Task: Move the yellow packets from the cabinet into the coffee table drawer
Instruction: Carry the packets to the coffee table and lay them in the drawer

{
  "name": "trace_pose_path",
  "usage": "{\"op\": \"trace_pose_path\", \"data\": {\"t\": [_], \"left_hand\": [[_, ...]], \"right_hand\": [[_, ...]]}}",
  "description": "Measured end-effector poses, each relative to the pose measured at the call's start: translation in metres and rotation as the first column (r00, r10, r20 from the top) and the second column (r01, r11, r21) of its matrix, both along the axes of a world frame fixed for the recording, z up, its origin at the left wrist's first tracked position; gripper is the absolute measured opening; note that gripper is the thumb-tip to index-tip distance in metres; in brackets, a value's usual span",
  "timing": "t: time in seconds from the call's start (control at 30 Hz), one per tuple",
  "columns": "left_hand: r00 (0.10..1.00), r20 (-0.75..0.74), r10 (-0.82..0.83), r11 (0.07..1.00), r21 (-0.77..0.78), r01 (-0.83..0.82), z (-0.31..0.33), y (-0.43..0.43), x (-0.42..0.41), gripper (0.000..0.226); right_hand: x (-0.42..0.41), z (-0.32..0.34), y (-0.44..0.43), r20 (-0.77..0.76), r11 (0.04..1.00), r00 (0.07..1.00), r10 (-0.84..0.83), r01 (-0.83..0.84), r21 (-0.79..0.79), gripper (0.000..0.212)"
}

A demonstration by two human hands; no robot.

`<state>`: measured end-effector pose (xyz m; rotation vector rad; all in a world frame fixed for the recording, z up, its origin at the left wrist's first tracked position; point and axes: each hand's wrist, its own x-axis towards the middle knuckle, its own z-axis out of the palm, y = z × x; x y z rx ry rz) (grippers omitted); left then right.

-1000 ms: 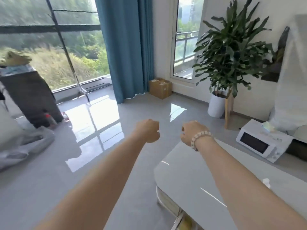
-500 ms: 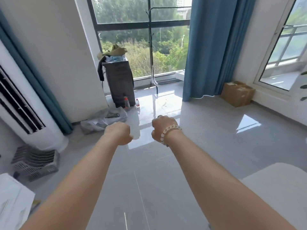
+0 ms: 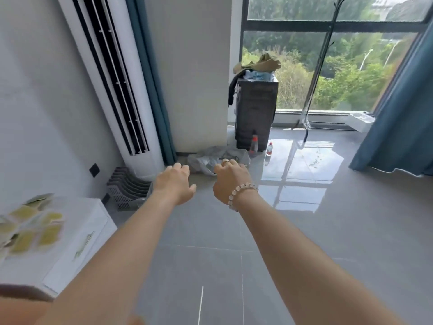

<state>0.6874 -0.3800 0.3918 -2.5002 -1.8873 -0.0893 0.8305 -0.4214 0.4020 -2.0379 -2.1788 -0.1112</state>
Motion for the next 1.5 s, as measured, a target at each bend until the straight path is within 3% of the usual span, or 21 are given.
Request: {"op": "trace_pose_path", "data": {"t": [0.23,0.43,0.6,0.77,0.9,1.03,1.17,1.5], "left_hand": [[0.979,-0.003,0.202,0.979,-0.002,-0.202,-0.024,0.085,-0.078,0.041],[0.915,-0.003,0.403,0.915,-0.005,-0.403,-0.021,0.163,-0.141,0.043],[0.807,-0.043,0.589,0.808,0.041,-0.588,-0.025,0.193,-0.206,0.047],[0.662,-0.103,0.742,0.666,0.003,-0.746,-0.044,0.182,-0.275,0.052],[0.572,-0.138,0.809,0.573,-0.036,-0.819,-0.059,0.184,-0.323,0.052],[0.536,-0.185,0.824,0.539,-0.038,-0.842,-0.076,0.2,-0.368,0.052],[0.496,-0.129,0.859,0.496,-0.034,-0.868,-0.076,0.23,-0.421,0.051],[0.48,-0.068,0.875,0.472,-0.105,-0.875,-0.103,0.289,-0.525,0.049]], "right_hand": [[-0.062,-0.016,0.128,0.011,0.973,0.975,0.224,-0.223,-0.066,0.034],[-0.133,-0.012,0.247,0.018,0.892,0.897,0.441,-0.436,-0.12,0.034],[-0.216,-0.015,0.315,0.026,0.79,0.794,0.607,-0.6,-0.122,0.034],[-0.296,-0.04,0.33,-0.005,0.64,0.657,0.754,-0.737,-0.216,0.034],[-0.354,-0.054,0.349,-0.012,0.565,0.581,0.814,-0.796,-0.218,0.033],[-0.41,-0.075,0.367,0.012,0.506,0.52,0.854,-0.825,-0.252,0.037],[-0.469,-0.084,0.394,0.024,0.468,0.478,0.878,-0.847,-0.254,0.037],[-0.562,-0.112,0.459,0.041,0.478,0.492,0.87,-0.817,-0.323,0.034]]}}
